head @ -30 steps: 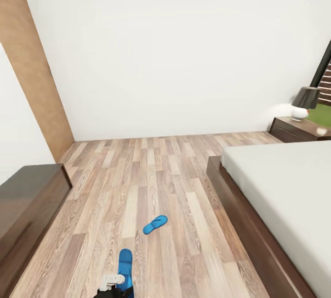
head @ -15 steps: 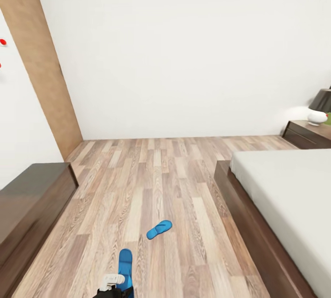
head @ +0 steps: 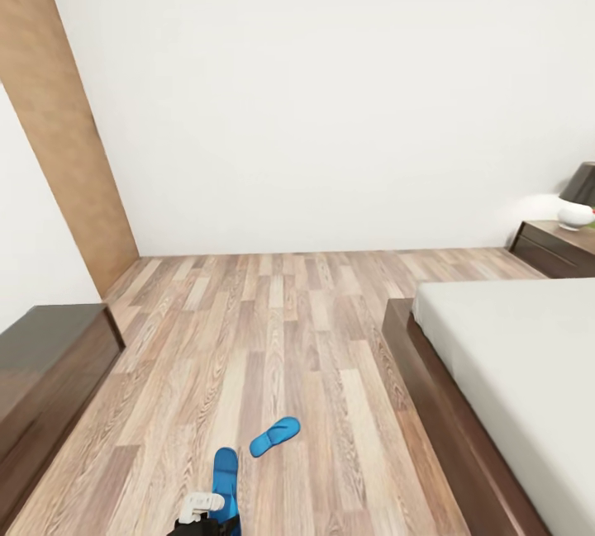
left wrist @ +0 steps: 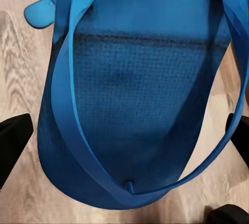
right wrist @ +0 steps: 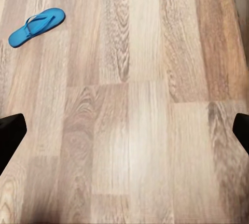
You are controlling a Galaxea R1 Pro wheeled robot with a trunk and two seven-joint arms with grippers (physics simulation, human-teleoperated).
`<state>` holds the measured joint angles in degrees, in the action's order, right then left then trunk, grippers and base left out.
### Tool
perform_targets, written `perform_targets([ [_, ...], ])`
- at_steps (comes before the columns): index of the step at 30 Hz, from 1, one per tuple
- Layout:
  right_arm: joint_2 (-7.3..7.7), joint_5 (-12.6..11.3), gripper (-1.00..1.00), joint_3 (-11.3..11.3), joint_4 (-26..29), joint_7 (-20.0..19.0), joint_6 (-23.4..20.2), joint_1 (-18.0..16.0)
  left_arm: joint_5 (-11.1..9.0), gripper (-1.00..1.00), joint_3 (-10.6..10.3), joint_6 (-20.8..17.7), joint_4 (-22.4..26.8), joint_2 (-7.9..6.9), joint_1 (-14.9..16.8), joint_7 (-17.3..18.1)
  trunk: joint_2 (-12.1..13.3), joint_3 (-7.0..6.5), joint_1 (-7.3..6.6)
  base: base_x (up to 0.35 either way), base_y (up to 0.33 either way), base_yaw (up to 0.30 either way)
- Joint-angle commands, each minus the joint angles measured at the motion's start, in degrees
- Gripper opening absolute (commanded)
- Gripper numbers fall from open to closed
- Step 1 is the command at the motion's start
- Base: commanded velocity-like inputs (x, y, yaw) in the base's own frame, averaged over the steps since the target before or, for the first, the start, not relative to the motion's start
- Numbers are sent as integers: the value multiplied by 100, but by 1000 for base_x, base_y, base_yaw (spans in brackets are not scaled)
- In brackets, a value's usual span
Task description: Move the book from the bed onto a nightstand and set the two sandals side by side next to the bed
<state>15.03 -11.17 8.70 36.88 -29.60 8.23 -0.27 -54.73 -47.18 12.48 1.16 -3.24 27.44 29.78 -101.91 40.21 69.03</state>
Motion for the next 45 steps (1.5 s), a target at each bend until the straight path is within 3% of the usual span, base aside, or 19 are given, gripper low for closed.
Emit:
perform_targets([
  [1,0,-43,100,9,-5,-38,-3,-2,-38,-100,-41,25,-2,-1,5,10,-2,5,2,265,-104,0],
  [11,0,-44,100,9,-5,-37,-2,0,-38,-100,-39,27,-2,-1,1,10,-2,5,2,214,-53,39],
  [32,1,-51,100,9,-5,-29,3,-2,-38,-100,-43,27,-2,-1,4,10,-2,5,2,5,0,275],
  [45,107,-52,100,79,-20,-30,-28,-2,-38,-100,-35,27,-2,-9,2,10,-2,21,2,0,0,281],
])
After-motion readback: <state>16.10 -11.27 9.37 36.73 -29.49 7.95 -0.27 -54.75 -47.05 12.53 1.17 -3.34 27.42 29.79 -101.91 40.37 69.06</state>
